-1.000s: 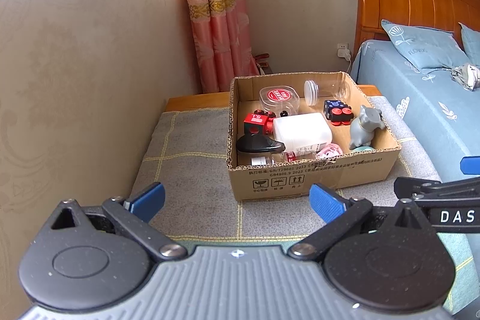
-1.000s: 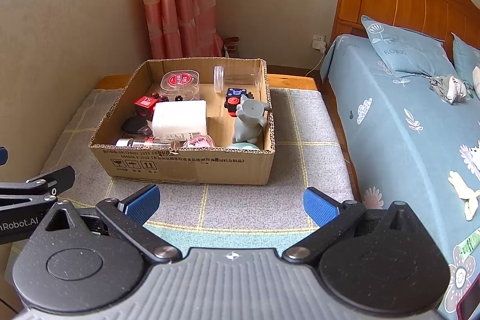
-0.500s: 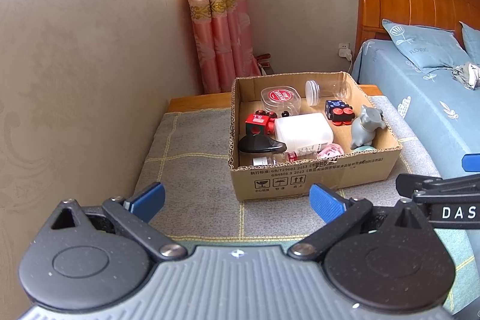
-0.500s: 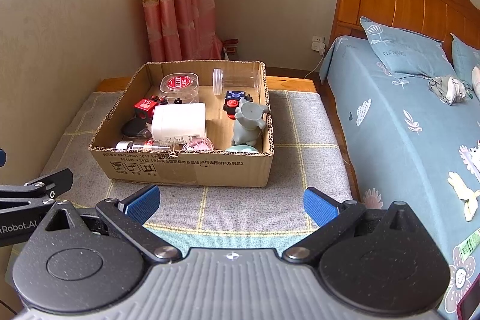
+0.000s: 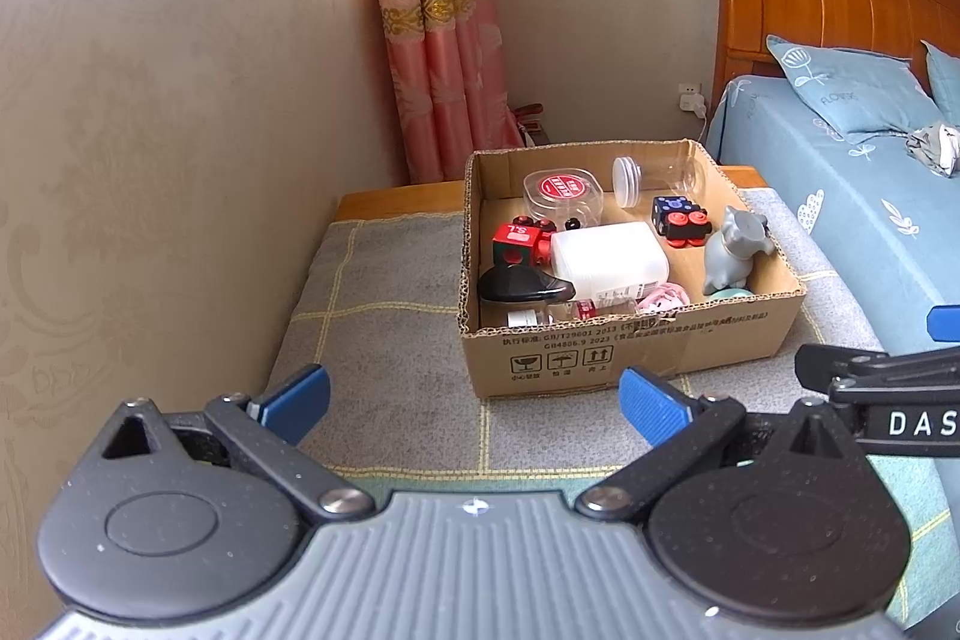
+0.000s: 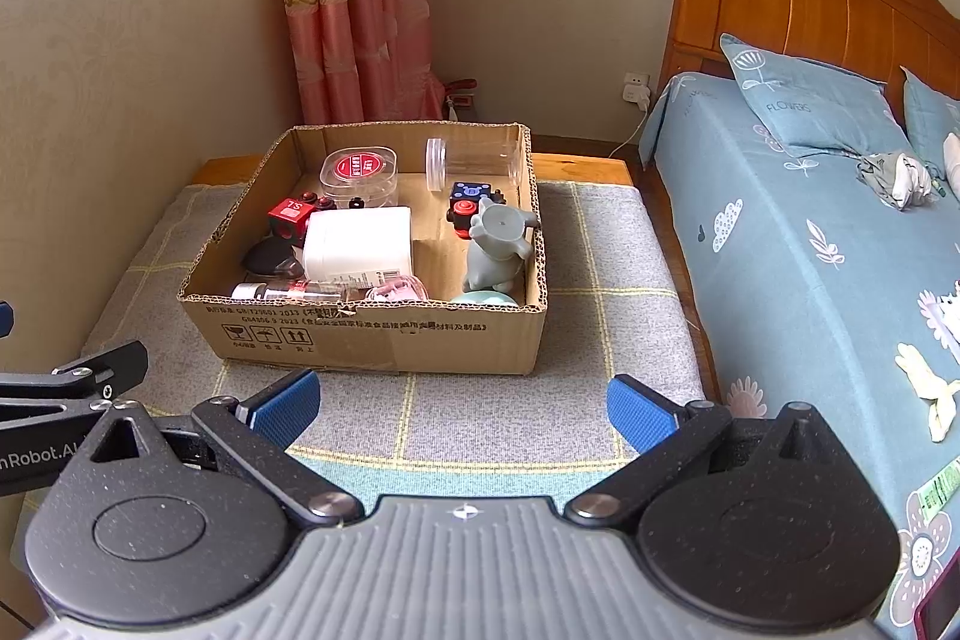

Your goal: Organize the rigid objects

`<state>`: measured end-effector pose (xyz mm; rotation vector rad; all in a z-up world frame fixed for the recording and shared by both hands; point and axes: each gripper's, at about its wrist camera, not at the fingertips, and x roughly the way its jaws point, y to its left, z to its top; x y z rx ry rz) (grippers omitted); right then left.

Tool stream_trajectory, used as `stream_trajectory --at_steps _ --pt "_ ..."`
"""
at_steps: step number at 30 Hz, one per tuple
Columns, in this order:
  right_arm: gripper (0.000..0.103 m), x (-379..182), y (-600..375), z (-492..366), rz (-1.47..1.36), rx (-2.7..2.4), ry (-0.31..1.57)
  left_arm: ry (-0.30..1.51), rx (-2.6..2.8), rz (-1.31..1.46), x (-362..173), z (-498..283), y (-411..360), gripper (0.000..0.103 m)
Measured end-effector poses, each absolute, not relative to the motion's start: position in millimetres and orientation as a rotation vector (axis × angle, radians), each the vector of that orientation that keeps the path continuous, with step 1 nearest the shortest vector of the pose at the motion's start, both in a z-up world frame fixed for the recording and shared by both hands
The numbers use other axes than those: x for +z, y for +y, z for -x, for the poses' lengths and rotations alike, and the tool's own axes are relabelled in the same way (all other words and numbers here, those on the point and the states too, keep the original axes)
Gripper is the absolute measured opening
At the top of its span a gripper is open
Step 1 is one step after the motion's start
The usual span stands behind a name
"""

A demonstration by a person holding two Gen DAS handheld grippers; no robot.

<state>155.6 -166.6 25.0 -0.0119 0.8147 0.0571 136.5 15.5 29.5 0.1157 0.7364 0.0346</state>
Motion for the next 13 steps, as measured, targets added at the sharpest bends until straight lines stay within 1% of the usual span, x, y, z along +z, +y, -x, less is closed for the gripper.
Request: stream_trajectory --at_steps 13 --pt "0.103 24.9 -166.8 -154.6 0.011 0.057 0.812 0.738 0.036 -0.118 29.9 -135.3 15.3 0.102"
